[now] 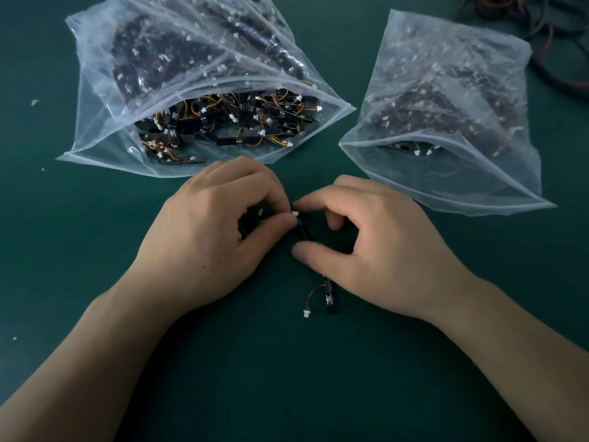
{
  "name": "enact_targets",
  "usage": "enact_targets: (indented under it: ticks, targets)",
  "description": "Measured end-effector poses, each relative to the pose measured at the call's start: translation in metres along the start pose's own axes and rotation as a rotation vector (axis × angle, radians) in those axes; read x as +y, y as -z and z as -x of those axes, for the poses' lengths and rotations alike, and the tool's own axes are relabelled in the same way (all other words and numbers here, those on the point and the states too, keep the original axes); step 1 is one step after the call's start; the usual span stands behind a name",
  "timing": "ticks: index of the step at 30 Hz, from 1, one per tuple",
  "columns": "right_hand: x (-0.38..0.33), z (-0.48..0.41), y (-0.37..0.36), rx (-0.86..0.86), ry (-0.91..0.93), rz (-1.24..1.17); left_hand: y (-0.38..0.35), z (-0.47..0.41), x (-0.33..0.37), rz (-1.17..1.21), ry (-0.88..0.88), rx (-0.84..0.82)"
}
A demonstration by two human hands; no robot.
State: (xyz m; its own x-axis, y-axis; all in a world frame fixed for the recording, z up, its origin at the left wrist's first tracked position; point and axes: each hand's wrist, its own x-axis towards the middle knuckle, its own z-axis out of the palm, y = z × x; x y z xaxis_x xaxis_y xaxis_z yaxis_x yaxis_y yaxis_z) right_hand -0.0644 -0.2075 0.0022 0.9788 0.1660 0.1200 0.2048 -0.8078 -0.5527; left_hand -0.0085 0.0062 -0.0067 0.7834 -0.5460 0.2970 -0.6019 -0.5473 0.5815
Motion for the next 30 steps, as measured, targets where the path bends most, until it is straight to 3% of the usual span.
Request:
enact_targets:
  ticks: [4, 9, 16, 21, 30]
  targets:
    - [0.002, 0.001, -0.004, 0.145, -0.069, -0.112, 0.002, 0.000, 0.002, 0.050, 0.077, 0.060]
    - [0.002, 0.003, -0.003, 0.214, -0.101, -0.056, 0.002, 0.002, 0.006, 0.048, 0.192, 0.117]
    - [0.001, 0.005, 0.001, 0.217, -0.134, 0.034, 0.006, 0.000, 0.007, -0.044, 0.093, -0.033]
    - [0.002, 0.003, -0.002, 0.247, -0.156, 0.154, 0.005, -0.001, 0.008, -0.094, 0.060, -0.046]
    - [0.006, 0.004, 0.003, 0.166, -0.120, 0.043, 0.009, 0.001, 0.010, -0.088, 0.141, -0.056]
